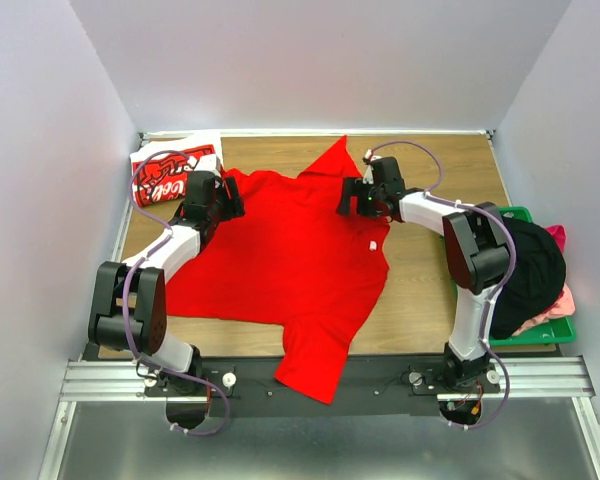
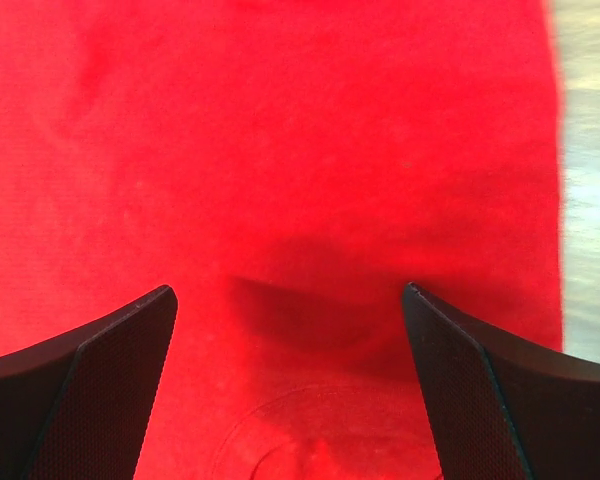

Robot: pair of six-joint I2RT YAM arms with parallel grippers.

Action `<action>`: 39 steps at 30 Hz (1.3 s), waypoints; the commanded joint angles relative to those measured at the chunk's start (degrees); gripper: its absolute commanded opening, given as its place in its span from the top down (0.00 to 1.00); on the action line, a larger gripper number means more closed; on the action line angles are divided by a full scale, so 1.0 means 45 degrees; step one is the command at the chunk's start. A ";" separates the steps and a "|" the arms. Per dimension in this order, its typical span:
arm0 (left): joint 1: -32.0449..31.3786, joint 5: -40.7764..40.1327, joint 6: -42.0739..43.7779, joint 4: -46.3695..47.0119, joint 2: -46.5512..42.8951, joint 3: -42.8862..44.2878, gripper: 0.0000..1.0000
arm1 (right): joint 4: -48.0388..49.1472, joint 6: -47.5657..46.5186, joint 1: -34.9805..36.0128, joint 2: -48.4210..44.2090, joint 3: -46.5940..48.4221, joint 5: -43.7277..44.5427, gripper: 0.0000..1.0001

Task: Fold and stack the t-shirts
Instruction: Flatten the tshirt out

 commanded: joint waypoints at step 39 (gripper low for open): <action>-0.0570 0.0622 -0.0447 -0.0078 0.2447 0.0036 0.28 | -0.4284 -0.0579 -0.1985 -0.0605 0.1935 0.0930 0.01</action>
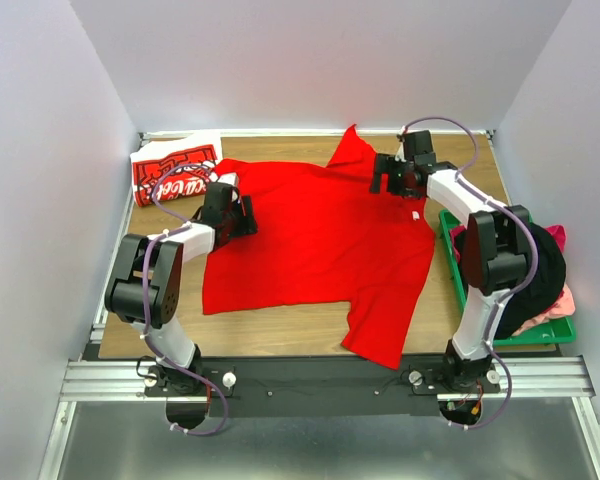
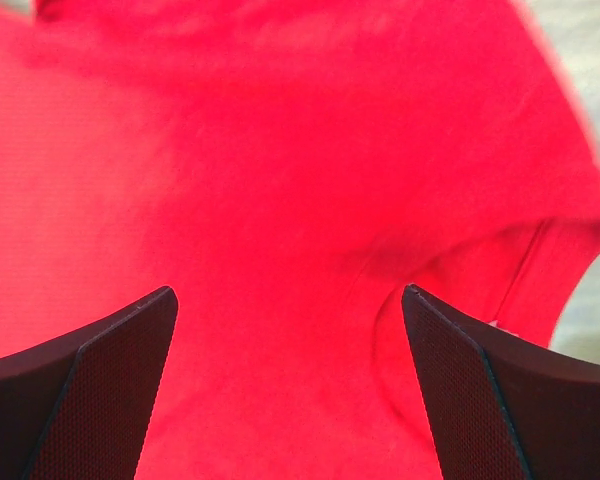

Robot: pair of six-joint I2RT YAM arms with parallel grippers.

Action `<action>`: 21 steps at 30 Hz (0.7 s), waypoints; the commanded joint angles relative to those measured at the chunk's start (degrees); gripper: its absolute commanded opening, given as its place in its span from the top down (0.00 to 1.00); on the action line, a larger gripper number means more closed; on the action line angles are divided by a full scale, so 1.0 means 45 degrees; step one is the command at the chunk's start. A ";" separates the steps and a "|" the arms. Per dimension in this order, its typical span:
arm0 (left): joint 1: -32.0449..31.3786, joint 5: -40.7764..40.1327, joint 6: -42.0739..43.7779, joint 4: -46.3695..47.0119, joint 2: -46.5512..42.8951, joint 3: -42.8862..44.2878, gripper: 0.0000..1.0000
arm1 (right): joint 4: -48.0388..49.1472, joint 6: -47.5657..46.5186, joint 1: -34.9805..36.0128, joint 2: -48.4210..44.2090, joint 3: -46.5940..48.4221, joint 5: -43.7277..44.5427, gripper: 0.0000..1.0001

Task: Fold and stack the t-shirts
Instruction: Flatten the tshirt out

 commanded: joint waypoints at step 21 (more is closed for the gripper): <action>0.0486 0.0747 0.0347 -0.3037 0.3094 0.4252 0.28 | -0.0408 0.1761 0.0128 0.2644 0.0183 -0.0528 0.02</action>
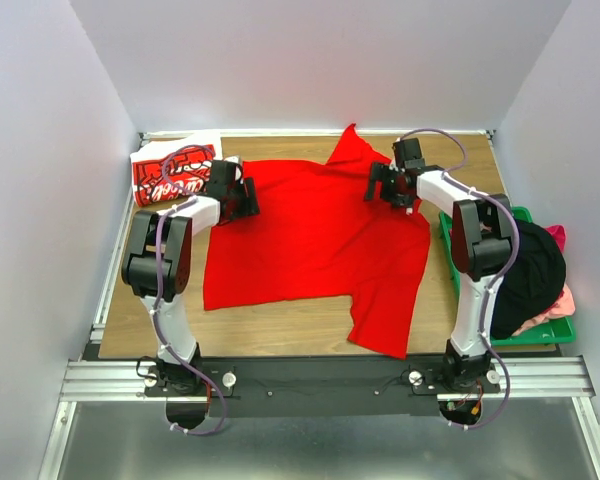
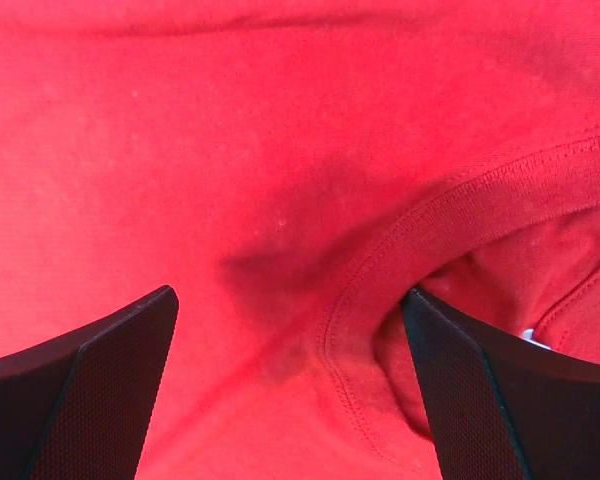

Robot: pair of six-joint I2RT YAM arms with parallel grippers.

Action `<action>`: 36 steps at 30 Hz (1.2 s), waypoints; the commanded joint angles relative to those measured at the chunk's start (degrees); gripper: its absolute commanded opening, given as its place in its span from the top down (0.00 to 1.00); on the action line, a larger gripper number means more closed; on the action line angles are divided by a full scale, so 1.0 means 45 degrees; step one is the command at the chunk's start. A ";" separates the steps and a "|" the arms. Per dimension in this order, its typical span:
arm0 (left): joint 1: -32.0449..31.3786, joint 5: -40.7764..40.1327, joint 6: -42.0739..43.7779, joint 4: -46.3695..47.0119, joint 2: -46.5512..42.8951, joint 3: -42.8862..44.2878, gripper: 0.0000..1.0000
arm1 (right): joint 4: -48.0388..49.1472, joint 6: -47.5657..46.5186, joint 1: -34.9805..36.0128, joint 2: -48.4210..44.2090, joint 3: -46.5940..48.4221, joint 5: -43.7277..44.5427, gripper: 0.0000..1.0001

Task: Fold and stack the t-shirts
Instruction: Flatten the tshirt out, then fold the tshirt

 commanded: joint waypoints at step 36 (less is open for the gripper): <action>-0.0865 -0.0936 -0.0913 -0.0847 -0.2097 -0.2811 0.28 | -0.0735 -0.0341 0.0148 -0.1840 -0.1205 -0.1164 0.00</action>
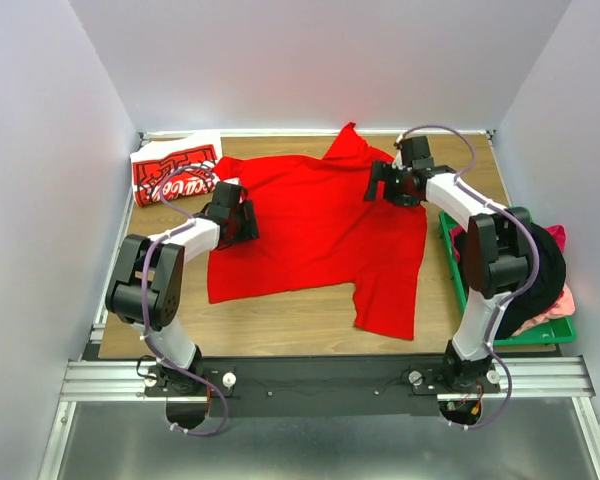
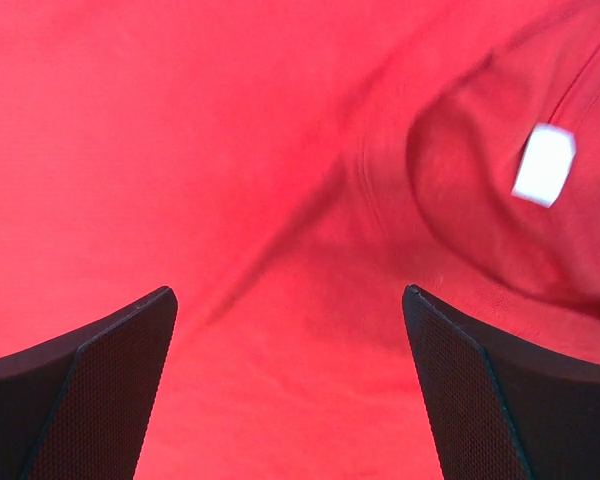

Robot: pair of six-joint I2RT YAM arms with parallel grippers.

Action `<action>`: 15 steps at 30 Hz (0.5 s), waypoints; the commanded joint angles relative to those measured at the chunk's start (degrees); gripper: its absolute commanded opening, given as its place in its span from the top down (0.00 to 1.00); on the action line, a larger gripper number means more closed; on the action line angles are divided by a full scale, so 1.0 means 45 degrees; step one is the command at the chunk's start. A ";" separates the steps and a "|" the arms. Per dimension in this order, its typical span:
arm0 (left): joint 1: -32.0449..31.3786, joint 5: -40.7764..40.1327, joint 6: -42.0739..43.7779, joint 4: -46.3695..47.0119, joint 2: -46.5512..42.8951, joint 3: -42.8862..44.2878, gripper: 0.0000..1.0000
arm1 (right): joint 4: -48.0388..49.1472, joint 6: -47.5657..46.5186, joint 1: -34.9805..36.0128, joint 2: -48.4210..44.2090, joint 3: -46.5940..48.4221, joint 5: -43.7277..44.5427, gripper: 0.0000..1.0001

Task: Fold and stack the t-shirts
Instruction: Fold the tshirt

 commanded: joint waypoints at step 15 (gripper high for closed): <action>0.1526 0.1610 0.0728 0.0296 0.2253 0.1714 0.28 | -0.0249 0.0438 0.0080 0.2112 0.0074 -0.0178 0.00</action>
